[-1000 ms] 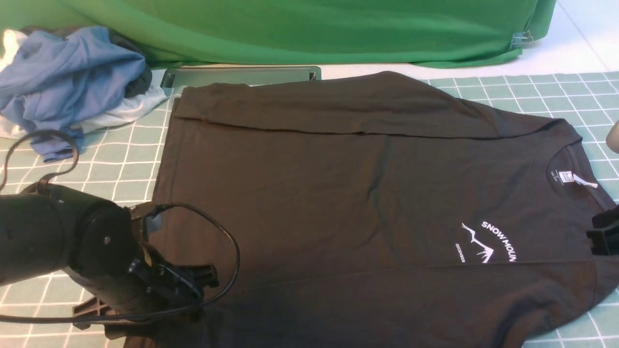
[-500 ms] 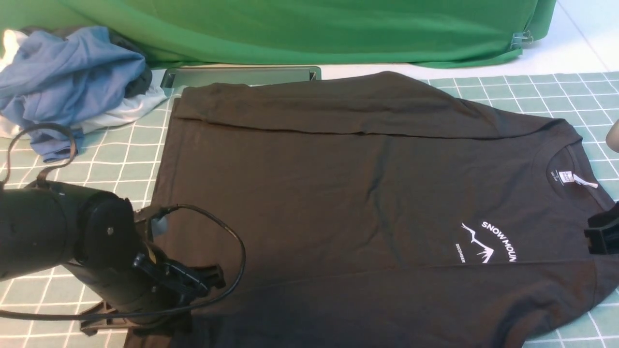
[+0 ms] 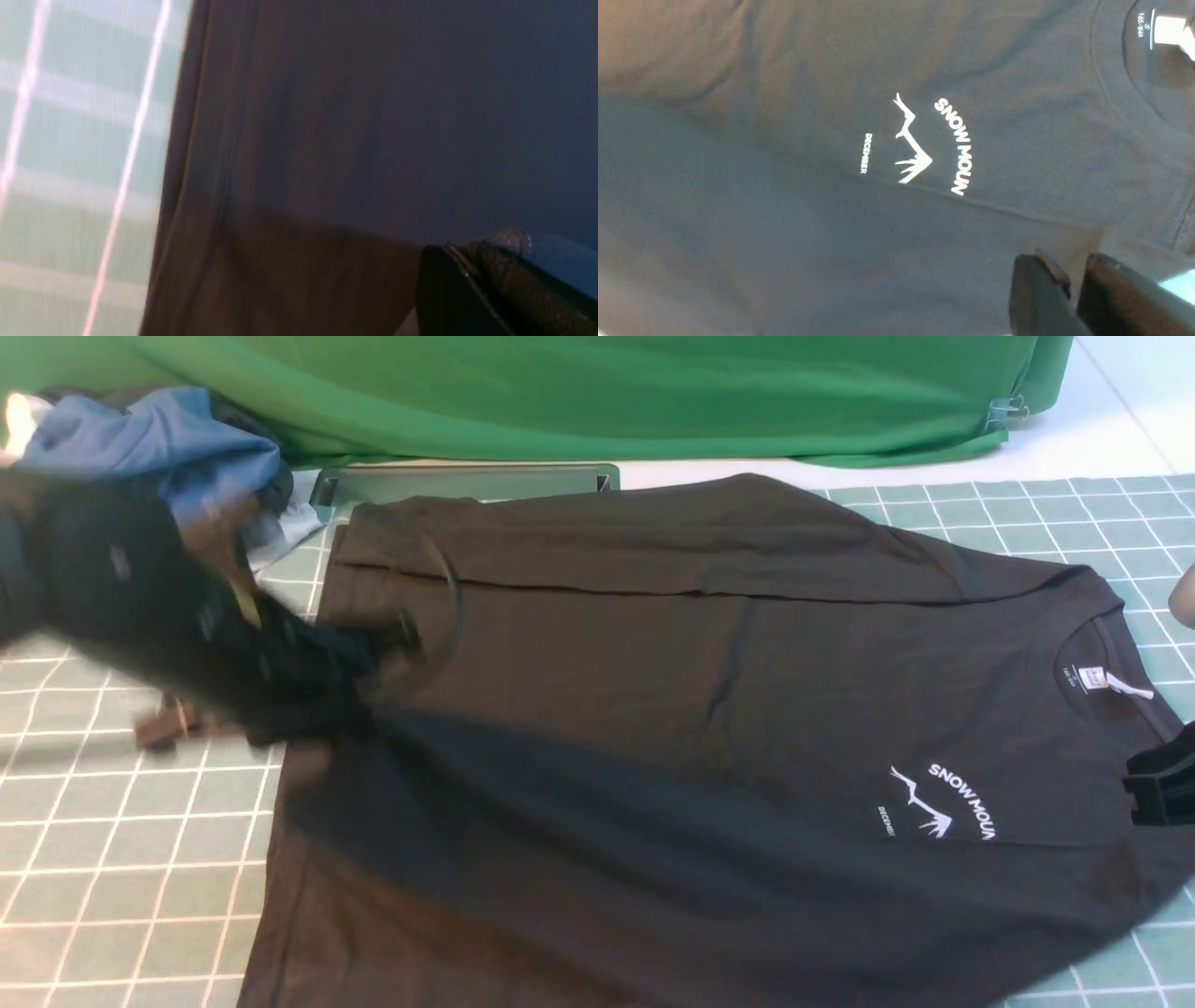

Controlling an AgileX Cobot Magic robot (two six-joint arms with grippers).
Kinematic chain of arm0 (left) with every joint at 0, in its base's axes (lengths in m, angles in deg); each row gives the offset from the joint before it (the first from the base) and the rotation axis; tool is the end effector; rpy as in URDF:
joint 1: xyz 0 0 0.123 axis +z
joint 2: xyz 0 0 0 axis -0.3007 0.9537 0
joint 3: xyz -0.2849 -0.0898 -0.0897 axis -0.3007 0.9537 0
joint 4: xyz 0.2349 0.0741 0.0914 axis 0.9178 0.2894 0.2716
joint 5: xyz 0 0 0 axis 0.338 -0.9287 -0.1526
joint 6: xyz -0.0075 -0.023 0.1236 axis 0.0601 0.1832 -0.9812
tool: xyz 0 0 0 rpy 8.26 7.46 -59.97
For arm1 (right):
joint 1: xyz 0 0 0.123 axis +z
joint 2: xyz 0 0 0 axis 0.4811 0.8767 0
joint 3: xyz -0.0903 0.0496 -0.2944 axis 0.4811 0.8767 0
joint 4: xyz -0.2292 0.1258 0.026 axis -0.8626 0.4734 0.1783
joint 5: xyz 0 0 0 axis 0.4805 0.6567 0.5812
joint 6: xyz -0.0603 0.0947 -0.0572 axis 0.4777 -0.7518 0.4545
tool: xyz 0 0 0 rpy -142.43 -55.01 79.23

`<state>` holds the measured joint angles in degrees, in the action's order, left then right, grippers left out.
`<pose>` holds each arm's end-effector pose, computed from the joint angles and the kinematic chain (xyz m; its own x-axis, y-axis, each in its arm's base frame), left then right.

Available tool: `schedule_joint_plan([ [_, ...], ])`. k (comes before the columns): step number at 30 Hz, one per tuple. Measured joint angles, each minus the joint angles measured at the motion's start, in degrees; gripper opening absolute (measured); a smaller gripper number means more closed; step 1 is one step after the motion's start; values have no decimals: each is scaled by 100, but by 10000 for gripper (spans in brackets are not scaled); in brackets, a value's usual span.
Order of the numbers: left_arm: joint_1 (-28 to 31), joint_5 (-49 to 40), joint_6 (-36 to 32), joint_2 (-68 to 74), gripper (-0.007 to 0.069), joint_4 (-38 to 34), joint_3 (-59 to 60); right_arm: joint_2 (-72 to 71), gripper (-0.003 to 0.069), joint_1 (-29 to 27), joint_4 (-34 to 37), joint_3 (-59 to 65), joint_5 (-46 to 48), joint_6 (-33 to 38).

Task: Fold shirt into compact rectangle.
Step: 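Fold the left side of the black T-shirt inward over its body, then grab the top left corner of the dark shirt with the left gripper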

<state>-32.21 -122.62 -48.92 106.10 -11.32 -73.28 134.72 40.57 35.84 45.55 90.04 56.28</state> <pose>0.3072 -0.0839 0.2705 -0.8400 -0.3379 -0.4245 -0.2225 0.9281 -0.2985 0.1945 0.0402 0.2742 -0.8109 -0.0398 -0.5839 -0.1000 0.9924 0.0713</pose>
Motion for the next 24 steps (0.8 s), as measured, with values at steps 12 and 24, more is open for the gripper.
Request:
schedule_joint_plan([
  [12,735,626,-890,1699,41,-463,-975,0,190,0,5,0,-6,0],
  [24,1333,752,-616,2931,395,-500,-2511,0,209,0,5,0,-6,5],
])
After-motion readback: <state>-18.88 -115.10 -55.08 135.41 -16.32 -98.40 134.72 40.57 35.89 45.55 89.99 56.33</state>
